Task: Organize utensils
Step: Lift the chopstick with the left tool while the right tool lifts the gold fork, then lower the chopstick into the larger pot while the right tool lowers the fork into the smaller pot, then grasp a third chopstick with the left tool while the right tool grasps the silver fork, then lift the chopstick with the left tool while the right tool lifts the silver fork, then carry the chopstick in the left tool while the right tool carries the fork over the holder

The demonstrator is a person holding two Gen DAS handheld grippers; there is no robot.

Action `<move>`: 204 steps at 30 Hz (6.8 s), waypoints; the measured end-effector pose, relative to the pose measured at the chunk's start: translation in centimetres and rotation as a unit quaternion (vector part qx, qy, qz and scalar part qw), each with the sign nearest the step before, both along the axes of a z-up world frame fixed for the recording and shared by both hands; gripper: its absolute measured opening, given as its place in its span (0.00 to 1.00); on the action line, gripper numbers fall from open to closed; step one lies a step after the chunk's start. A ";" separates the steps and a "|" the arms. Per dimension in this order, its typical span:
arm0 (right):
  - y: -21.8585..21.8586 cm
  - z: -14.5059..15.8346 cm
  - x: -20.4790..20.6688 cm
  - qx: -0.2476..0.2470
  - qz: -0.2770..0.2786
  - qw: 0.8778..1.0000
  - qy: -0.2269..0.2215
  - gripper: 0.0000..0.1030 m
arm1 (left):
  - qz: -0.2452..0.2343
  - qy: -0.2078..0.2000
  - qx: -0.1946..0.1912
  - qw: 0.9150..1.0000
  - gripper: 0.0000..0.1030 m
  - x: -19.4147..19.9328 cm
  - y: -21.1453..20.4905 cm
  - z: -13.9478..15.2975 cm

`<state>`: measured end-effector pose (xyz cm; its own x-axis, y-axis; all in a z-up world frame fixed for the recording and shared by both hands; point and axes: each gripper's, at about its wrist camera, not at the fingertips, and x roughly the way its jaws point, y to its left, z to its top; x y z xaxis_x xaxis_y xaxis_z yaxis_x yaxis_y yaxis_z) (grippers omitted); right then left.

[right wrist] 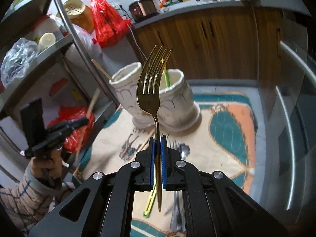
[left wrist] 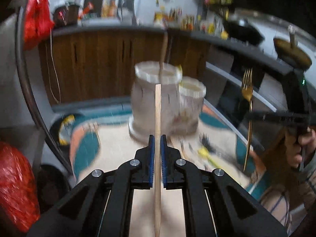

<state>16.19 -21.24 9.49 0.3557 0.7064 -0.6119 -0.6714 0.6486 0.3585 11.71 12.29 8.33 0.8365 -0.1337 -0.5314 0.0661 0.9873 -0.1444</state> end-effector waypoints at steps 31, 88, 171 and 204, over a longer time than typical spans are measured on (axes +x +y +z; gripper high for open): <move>6.5 7.7 8.7 0.065 -0.025 0.990 -0.121 0.07 | 0.045 -0.242 -0.167 0.955 0.06 14.4 5.0 6.9; 7.5 1.9 8.1 -0.018 -0.024 0.996 -0.084 0.16 | 0.091 -0.197 -0.116 0.969 0.61 2.8 4.1 3.5; 9.5 -9.2 1.2 -0.320 0.107 0.930 0.146 0.06 | -0.112 0.310 0.133 0.935 0.04 8.5 -7.1 -9.9; 3.6 5.7 2.1 -0.057 0.035 0.996 -0.058 0.06 | 0.021 -0.060 -0.062 0.996 0.04 3.9 3.5 7.4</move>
